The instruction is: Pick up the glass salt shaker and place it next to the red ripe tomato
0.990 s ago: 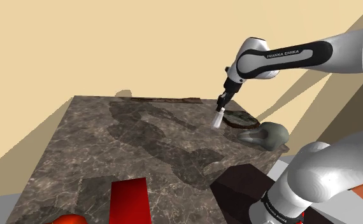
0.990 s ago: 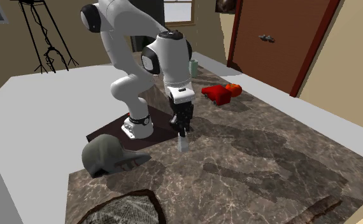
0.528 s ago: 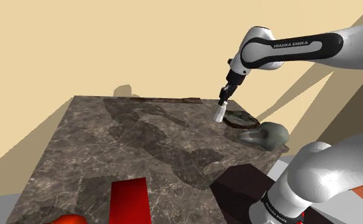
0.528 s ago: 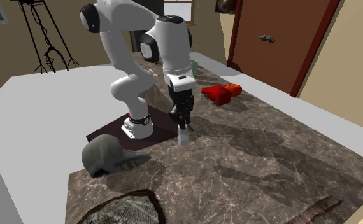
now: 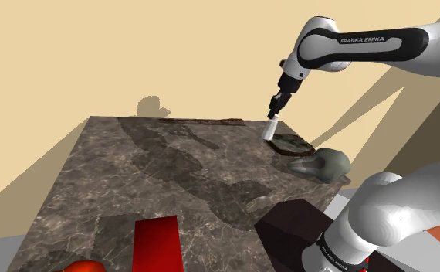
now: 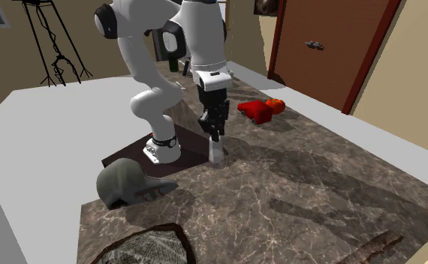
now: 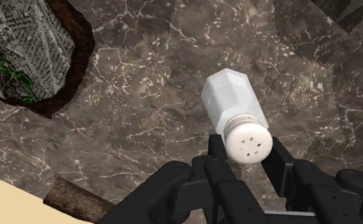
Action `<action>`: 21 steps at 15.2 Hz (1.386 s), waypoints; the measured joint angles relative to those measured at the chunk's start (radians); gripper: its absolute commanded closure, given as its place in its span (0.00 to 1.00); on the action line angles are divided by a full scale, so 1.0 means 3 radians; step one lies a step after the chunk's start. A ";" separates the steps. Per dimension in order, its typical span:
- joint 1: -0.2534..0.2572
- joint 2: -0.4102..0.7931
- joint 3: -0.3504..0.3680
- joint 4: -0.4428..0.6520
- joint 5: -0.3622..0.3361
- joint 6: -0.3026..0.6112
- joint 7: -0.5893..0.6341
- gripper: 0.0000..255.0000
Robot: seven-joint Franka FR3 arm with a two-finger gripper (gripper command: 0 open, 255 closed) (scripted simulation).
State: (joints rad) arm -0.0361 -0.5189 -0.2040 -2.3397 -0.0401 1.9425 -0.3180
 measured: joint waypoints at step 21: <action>0.0469 0.0234 0.1050 0.0352 0.0342 -0.0088 0.1318 1.00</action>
State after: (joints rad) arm 0.1046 -0.4487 0.1111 -2.2343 0.0625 1.9159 0.0776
